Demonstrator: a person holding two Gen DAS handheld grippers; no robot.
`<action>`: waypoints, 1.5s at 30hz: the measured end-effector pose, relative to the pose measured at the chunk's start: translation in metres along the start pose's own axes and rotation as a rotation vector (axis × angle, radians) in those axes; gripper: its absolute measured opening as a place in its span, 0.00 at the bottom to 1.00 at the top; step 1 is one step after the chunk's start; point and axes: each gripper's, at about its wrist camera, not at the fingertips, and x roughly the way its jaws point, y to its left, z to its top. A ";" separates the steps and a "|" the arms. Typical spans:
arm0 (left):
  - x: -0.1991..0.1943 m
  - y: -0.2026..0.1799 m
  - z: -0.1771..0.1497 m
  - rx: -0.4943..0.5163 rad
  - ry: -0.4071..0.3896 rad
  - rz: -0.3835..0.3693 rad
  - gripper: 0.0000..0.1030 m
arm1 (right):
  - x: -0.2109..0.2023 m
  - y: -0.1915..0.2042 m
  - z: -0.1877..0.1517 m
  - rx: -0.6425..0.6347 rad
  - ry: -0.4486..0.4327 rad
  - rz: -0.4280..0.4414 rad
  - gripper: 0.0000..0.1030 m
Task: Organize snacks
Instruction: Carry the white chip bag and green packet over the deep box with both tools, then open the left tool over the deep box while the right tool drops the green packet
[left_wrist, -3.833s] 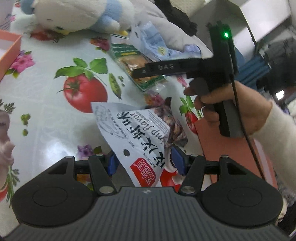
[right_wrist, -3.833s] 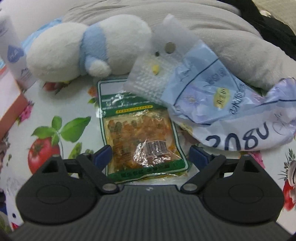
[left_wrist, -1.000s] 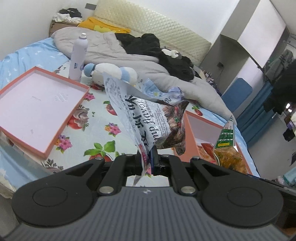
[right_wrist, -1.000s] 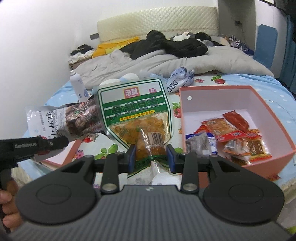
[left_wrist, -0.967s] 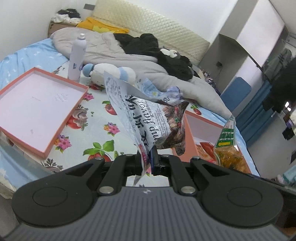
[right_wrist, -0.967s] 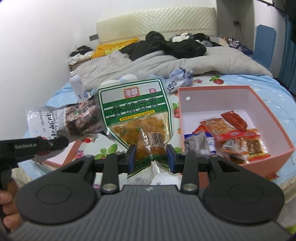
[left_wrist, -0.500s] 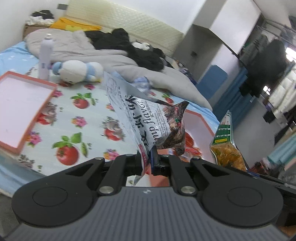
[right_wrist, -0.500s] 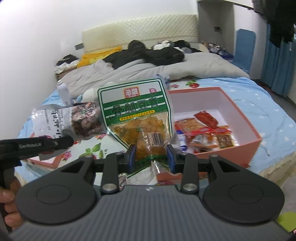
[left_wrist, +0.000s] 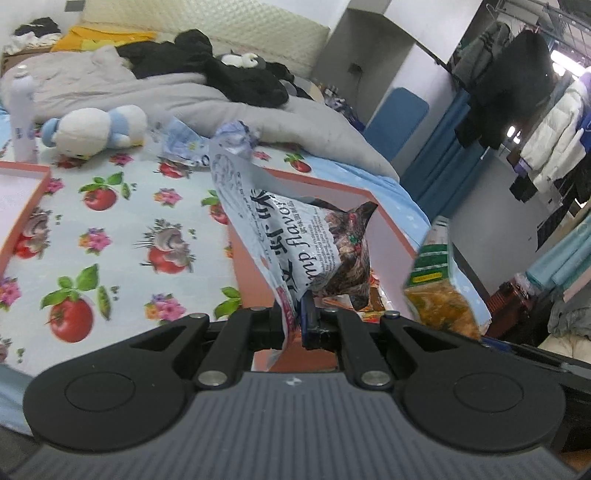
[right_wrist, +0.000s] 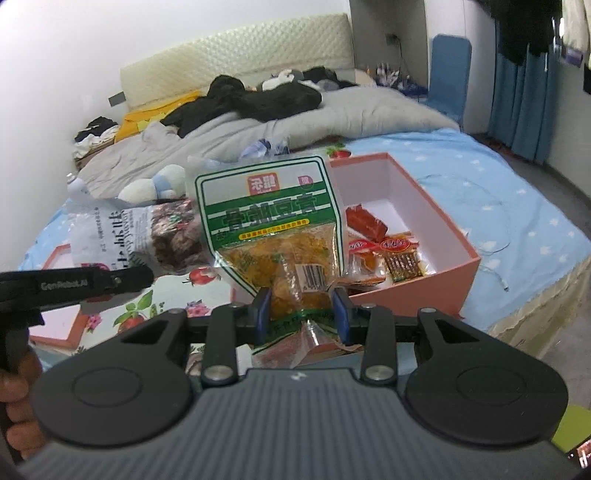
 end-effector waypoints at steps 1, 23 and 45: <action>0.007 -0.002 0.002 0.004 0.007 0.001 0.07 | 0.005 -0.002 0.003 0.002 0.006 0.003 0.38; 0.196 -0.021 0.078 0.061 0.208 -0.012 0.08 | 0.140 -0.070 0.056 0.053 0.107 -0.037 0.43; 0.187 -0.024 0.087 0.123 0.181 -0.026 0.63 | 0.141 -0.080 0.057 0.149 0.104 -0.056 0.78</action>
